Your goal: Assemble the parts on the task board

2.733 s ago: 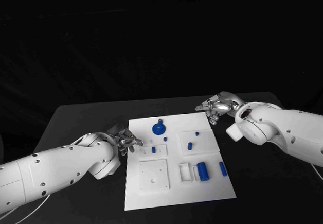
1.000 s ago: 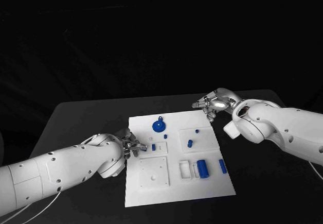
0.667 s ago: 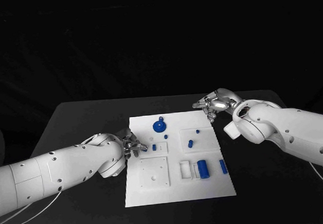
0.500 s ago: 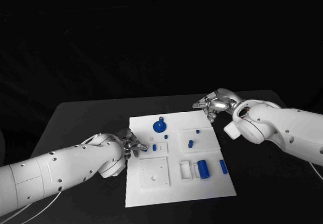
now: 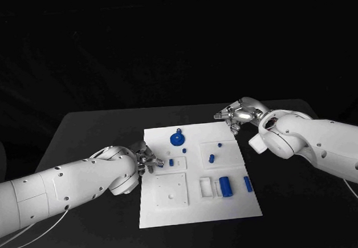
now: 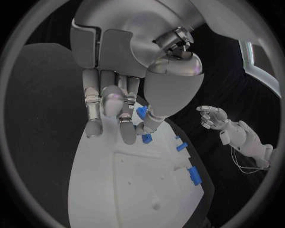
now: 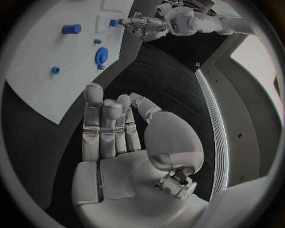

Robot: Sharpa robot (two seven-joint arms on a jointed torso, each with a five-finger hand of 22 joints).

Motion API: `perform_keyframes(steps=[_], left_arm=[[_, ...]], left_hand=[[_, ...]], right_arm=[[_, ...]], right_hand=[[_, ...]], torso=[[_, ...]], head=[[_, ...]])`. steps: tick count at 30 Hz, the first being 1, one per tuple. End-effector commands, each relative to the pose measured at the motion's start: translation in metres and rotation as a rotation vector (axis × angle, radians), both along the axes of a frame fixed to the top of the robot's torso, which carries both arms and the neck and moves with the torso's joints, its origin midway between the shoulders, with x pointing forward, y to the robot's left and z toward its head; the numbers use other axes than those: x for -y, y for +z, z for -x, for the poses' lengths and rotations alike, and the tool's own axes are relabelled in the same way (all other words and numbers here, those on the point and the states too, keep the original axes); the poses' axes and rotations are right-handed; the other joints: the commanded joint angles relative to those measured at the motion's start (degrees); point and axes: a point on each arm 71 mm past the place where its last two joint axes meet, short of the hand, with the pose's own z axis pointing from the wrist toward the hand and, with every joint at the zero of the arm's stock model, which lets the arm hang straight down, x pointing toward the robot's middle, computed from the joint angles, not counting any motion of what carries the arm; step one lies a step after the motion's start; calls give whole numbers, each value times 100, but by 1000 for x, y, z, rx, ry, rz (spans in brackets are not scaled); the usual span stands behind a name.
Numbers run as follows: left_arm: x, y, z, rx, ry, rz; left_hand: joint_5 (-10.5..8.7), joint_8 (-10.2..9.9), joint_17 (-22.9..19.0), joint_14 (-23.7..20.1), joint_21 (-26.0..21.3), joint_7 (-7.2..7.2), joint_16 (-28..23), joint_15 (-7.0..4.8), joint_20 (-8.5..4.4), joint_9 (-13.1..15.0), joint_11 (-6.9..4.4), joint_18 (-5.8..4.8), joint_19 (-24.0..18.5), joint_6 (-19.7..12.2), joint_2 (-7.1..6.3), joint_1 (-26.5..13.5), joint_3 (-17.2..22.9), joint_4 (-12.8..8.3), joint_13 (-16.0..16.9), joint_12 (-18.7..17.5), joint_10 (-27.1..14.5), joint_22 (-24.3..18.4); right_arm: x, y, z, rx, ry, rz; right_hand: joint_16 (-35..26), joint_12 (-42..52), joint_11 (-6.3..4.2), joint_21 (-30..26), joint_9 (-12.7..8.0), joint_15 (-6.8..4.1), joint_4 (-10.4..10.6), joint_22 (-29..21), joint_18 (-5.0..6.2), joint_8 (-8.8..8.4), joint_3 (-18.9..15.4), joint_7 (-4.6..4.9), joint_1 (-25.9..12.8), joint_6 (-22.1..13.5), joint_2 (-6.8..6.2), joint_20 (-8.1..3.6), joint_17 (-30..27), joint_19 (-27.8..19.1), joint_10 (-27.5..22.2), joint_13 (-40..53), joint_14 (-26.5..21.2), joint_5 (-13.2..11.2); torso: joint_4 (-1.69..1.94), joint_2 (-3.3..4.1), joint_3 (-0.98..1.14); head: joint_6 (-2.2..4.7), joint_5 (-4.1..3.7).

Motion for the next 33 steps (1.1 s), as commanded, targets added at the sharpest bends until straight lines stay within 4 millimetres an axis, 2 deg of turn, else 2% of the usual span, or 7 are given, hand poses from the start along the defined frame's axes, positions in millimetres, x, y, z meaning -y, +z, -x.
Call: perform_keyframes(steps=[1, 3, 8, 11, 16, 21, 33], left_arm=[[1, -7, 4, -53, -37, -24], [1, -7, 5, -57, -40, -26], [1, -7, 5, -61, -44, -27], [1, -7, 4, -57, -43, -28], [1, -6, 4, -34, -39, -28], [1, -3, 3, 6, -28, -14], [-2, 4, 5, 96, 26, 42]], left_hand=[[-36, 27, 17, 10, 18, -544, 46, -12, -5, 550, -127, -108, 28, 1357, 81, 23, 15, -56, 23, 56, 202, 104], [-39, 31, 33, 13, 23, -547, 54, -10, -2, 558, -123, -108, 27, 1368, 87, 15, 10, -58, 37, 78, 206, 106], [-97, 39, 72, 19, 31, -552, 76, -4, 4, 582, -116, -107, 20, 1388, 118, -6, -9, -55, 66, 113, 207, 106], [-309, 37, 61, 14, 35, -554, 73, -2, 7, 593, -115, -105, 19, 1389, 155, 5, -39, -45, 75, 119, 206, 104], [-355, 34, 57, 16, 35, -551, 71, -1, 9, 601, -115, -103, 17, 1381, 168, 65, -73, -62, 78, 110, 205, 103], [-346, 33, 51, 18, 37, -549, 69, 0, 11, 605, -115, -98, 18, 1380, 162, 137, -107, -63, 80, 102, 206, 103], [-192, 42, 146, 72, 59, -561, 108, -4, 10, 616, -126, -85, 39, 1419, 96, 194, -96, -70, 107, 151, 206, 105]], right_arm=[[-2, 1, 0, 8, 23, 2], [-2, 1, 0, 7, 23, 2], [-2, 1, 0, 7, 22, 3], [-2, 1, 0, 8, 21, 2], [-2, 1, 0, 11, 18, 2], [-1, 1, 0, 13, 14, 1], [1, 1, 0, 16, 10, 2]], right_hand=[[32, -30, 7, 26, -7, 1, -31, 229, -3, 10, 21, -4, -20, 46, -66, -42, 7, 191, 16, 9, 14, 60], [29, -31, 7, 30, -7, 1, -45, 230, -3, 10, 42, -2, -26, 47, -75, -42, 5, 191, 15, 10, 12, 143], [32, -32, 6, 28, -7, 1, -55, 229, -2, 10, 53, -2, -32, 48, -83, -42, 7, 190, 16, 11, 13, 162], [32, -32, 6, 28, -7, 1, -55, 229, -2, 10, 53, -2, -32, 48, -83, -42, 7, 190, 16, 11, 13, 162], [27, -33, 8, 26, -8, 2, -41, 227, -2, 8, 57, -2, -70, 44, -84, -41, 4, 188, 15, 13, 11, 174], [24, -33, 8, 24, -8, 2, -21, 226, -1, 9, 57, -3, -98, 43, -87, -41, 2, 187, 16, 14, 10, 172], [28, -32, 7, 27, -8, 1, 0, 225, -2, 9, 70, -5, -122, 44, -101, -41, 5, 187, 18, 17, 13, 190]], torso=[[0, 0, 2], [-2, 1, 2], [-4, 0, 3], [-6, 3, 3], [-5, 1, 4], [-4, -1, 4], [0, 2, 2]], head=[[-9, 6], [-18, 8], [-17, 9], [-16, 8], [-15, 8], [-14, 10], [1, 1]])
